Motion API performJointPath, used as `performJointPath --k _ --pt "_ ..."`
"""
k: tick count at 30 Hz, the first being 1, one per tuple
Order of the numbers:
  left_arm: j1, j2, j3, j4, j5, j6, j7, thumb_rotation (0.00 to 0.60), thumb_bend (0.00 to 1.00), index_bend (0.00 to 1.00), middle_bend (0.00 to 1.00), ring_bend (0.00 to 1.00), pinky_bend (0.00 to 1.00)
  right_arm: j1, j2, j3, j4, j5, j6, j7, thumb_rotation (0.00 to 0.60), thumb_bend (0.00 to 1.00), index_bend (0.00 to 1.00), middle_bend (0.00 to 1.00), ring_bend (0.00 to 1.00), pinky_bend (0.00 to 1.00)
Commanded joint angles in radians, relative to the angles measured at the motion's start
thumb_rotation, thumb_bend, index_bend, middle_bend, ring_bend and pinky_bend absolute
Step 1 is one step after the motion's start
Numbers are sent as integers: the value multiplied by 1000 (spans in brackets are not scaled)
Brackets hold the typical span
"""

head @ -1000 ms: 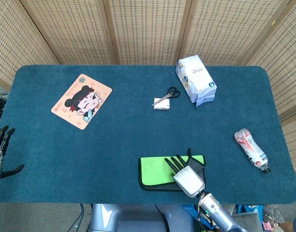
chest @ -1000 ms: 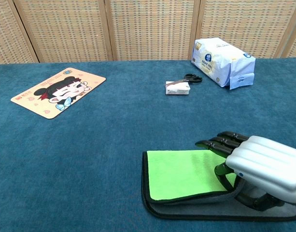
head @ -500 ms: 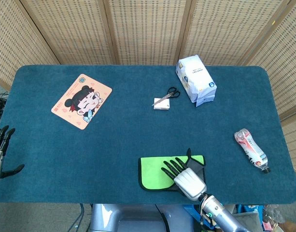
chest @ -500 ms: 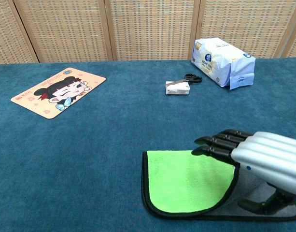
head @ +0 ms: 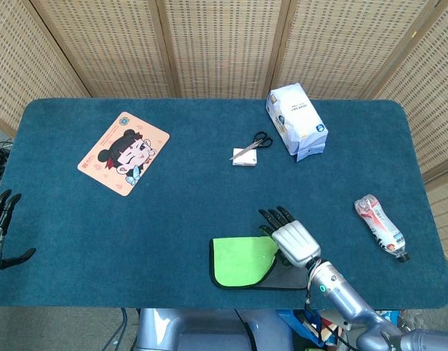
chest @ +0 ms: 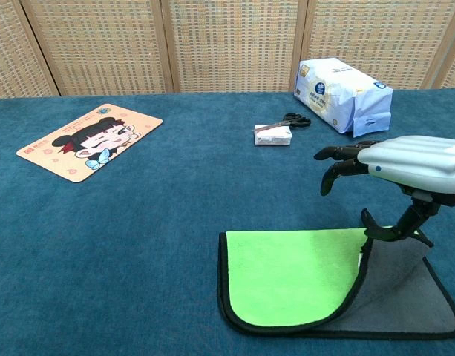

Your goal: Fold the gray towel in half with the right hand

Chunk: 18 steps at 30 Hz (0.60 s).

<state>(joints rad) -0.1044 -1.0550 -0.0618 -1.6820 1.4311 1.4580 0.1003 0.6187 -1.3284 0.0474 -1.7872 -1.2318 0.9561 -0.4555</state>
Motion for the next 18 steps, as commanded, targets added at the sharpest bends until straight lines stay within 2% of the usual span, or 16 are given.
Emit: performJointPath --k 1,8,18 --pt "-2 -1 -2 0 -5 -3 3 600 111 0 0 0 0 61 20 56 32 181 -98 -10 600 372 304 0 0 0" --pt "-5 -3 -3 -1 -19 -16 14 600 111 0 0 0 0 99 -5 58 104 309 -122 -40 600 372 311 0 0 0" --pt "-9 -6 -5 -3 -29 -23 27 600 111 0 0 0 0 107 8 31 107 369 -118 -49 600 372 354 0 0 0"
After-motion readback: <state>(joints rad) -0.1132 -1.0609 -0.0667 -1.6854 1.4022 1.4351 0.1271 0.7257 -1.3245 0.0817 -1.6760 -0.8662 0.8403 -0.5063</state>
